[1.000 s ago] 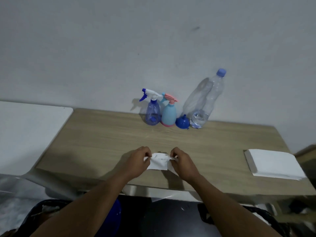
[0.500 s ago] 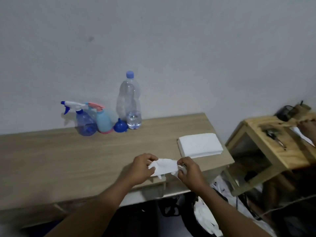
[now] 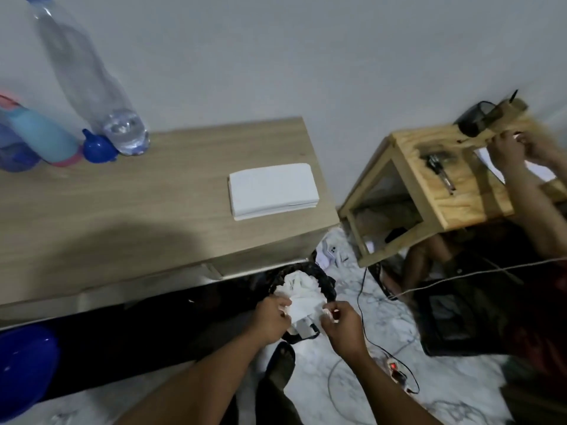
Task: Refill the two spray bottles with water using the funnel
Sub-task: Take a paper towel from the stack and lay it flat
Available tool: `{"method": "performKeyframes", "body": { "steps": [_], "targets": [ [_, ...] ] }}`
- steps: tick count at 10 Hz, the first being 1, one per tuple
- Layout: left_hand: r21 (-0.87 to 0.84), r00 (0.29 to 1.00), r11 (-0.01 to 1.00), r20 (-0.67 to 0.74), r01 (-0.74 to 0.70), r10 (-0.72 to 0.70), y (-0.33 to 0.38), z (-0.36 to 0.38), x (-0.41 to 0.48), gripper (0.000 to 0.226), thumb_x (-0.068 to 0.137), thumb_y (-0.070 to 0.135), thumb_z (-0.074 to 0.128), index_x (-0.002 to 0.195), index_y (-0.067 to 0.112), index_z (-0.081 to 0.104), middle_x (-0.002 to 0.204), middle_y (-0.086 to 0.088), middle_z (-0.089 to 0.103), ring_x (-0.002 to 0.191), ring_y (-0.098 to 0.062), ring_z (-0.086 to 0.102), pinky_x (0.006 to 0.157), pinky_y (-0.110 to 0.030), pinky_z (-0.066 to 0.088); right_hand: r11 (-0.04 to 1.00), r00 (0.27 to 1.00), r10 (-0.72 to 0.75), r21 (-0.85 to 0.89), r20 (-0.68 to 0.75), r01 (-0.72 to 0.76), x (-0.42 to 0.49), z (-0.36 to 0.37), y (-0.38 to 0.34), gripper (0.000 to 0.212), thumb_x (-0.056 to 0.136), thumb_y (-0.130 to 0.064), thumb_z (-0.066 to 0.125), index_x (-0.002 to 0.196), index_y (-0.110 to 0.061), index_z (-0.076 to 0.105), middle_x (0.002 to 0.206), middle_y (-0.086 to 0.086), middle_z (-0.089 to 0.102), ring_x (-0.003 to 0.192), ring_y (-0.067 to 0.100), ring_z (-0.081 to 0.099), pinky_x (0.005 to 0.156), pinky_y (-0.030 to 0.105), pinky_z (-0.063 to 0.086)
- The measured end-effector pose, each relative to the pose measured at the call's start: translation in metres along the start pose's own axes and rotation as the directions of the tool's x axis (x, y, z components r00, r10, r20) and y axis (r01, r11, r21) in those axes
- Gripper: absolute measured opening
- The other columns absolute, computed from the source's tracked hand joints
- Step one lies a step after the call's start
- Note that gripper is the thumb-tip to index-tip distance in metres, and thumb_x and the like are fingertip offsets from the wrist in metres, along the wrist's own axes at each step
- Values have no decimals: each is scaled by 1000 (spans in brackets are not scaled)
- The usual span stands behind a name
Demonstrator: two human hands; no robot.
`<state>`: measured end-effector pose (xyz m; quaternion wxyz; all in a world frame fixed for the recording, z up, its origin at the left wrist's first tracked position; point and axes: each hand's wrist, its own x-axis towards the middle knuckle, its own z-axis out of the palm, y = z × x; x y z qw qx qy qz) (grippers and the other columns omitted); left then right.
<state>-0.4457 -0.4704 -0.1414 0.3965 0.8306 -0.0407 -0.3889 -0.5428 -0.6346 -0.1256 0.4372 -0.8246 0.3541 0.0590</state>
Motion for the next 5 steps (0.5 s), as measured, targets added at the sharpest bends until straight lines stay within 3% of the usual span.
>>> {"method": "performKeyframes", "body": {
  "steps": [1, 2, 3, 4, 5],
  "targets": [
    [13, 997, 999, 67, 41, -42, 3, 18, 10, 42, 85, 1, 60, 125, 12, 64, 129, -5, 62, 103, -16, 65, 81, -13, 46, 1000, 999, 11, -11, 52, -10, 12, -3, 16, 23, 84, -4, 72, 104, -11, 66, 102, 2, 64, 78, 3, 62, 62, 9, 47],
    [13, 983, 994, 145, 112, -113, 2, 26, 20, 54, 88, 7, 64, 140, 15, 51, 139, 0, 50, 119, -19, 58, 84, -15, 45, 998, 980, -4, 57, 199, -7, 19, -5, 23, 57, 83, 0, 72, 134, -18, 52, 119, -8, 62, 98, 0, 63, 81, 12, 52],
    [61, 969, 987, 191, 146, -155, -1, 25, 21, 64, 88, 10, 65, 147, 17, 41, 148, 0, 40, 130, -24, 50, 99, -25, 46, 1000, 977, -24, 3, 213, 24, 21, -11, 22, 58, 89, 3, 65, 136, -24, 45, 118, -20, 57, 107, -1, 56, 85, -1, 40],
    [85, 977, 984, 135, 157, -167, -8, 19, 17, 63, 86, 14, 68, 145, 17, 44, 146, -10, 47, 128, -26, 52, 106, -29, 42, 999, 983, -3, -44, 183, 11, 23, -8, 26, 50, 88, 9, 60, 132, -13, 54, 116, -9, 60, 107, 11, 59, 83, 1, 39],
    [66, 991, 991, 62, 119, -123, -9, 7, 12, 57, 86, 19, 70, 139, 18, 51, 122, -7, 64, 103, -19, 63, 92, -25, 48, 997, 972, 22, -74, 234, -5, 26, 6, 23, 56, 90, -2, 63, 143, -8, 45, 138, 13, 53, 123, 27, 55, 94, 18, 40]
  ]
}}
